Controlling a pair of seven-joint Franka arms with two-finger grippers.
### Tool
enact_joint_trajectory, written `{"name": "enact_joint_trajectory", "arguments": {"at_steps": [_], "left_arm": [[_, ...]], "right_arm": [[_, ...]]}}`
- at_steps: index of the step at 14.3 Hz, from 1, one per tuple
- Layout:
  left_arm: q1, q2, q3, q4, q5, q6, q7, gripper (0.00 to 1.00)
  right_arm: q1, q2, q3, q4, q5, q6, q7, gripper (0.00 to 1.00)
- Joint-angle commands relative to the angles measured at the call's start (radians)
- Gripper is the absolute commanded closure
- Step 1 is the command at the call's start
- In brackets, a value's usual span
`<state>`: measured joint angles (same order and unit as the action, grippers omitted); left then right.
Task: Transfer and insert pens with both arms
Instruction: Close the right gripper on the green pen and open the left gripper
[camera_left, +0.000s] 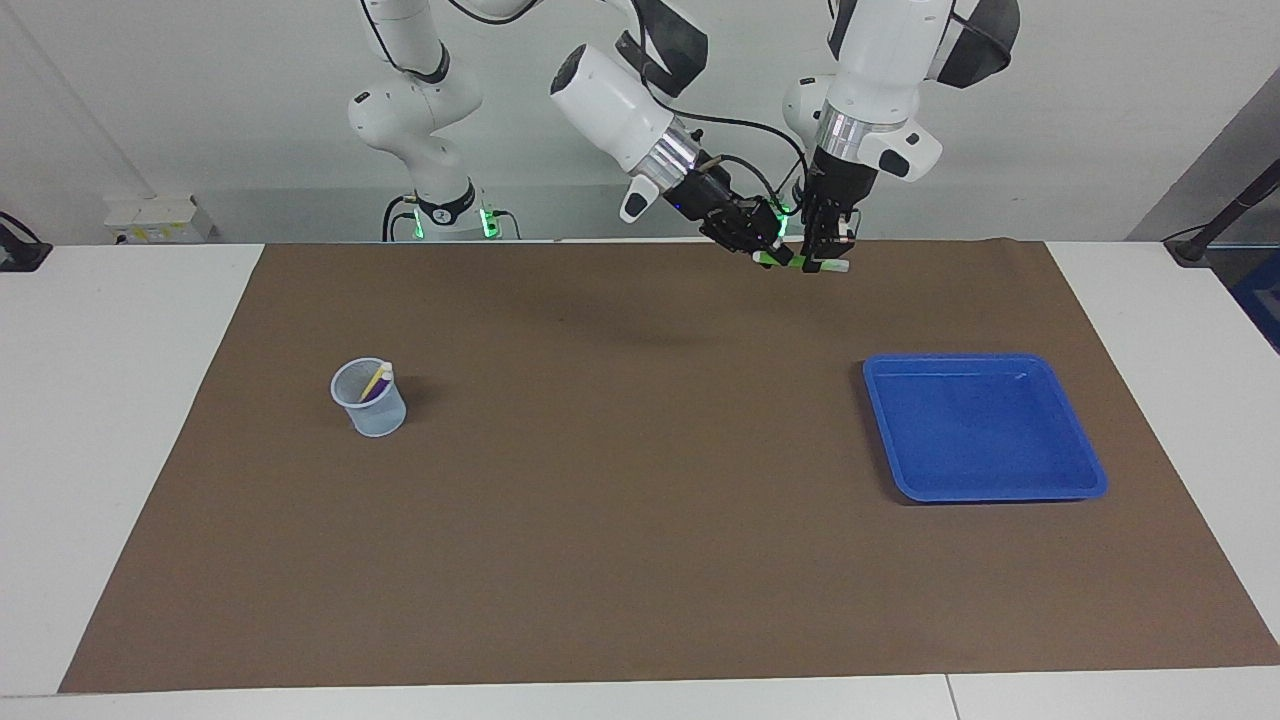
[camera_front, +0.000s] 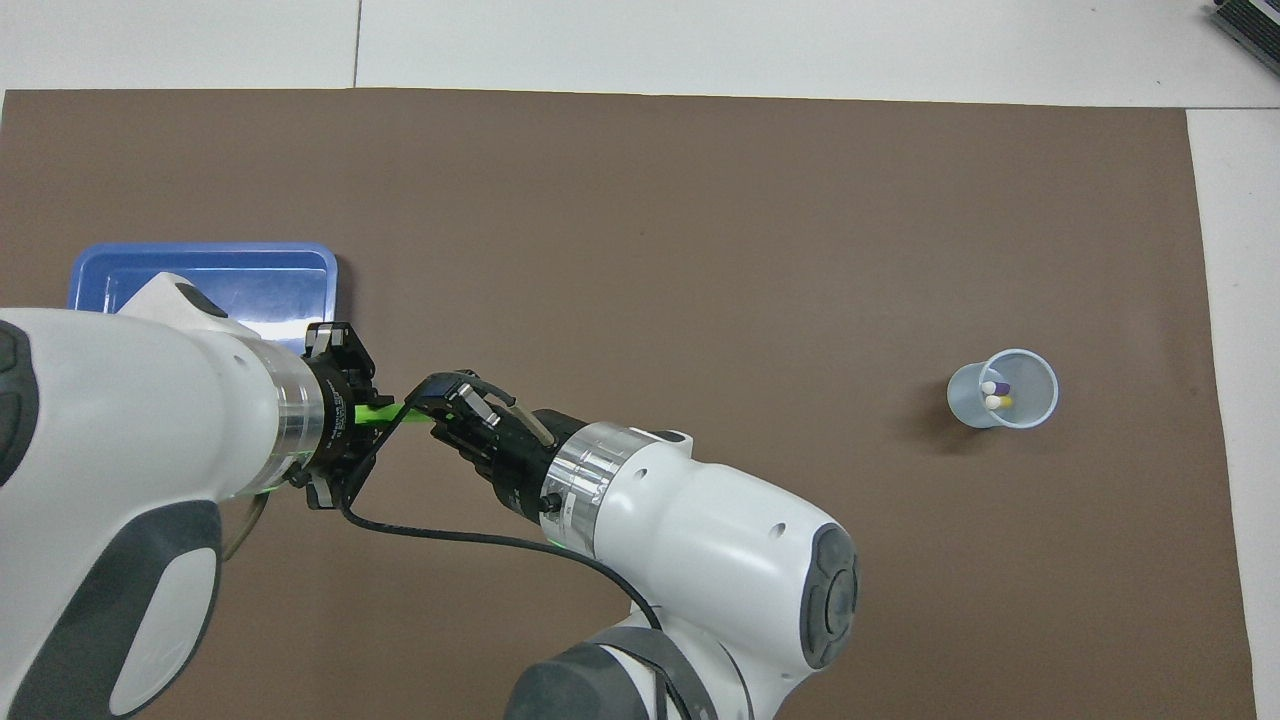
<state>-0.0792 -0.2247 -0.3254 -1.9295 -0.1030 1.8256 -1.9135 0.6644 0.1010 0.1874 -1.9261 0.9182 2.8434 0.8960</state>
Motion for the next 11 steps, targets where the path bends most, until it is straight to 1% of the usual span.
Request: {"name": "enact_joint_trajectory", "arguments": {"at_steps": [1, 4, 9, 11], "left_arm": [[-0.017, -0.022, 0.009, -0.013, 0.016, -0.014, -0.028, 1.0], [-0.017, -0.022, 0.009, -0.013, 0.016, -0.014, -0.03, 1.0], [-0.017, -0.022, 0.009, -0.013, 0.014, -0.014, -0.033, 1.0], [-0.017, -0.025, 0.009, -0.013, 0.014, -0.014, -0.033, 1.0]], "right_arm": [[0.003, 0.008, 0.001, 0.013, 0.024, 0.004, 0.008, 0.65], [0.003, 0.005, 0.001, 0.015, 0.024, 0.004, 0.008, 0.68], [0.003, 0.002, 0.001, 0.015, 0.03, 0.002, 0.006, 1.0], [0.003, 0.002, 0.0, 0.015, 0.03, 0.002, 0.006, 1.0]]}}
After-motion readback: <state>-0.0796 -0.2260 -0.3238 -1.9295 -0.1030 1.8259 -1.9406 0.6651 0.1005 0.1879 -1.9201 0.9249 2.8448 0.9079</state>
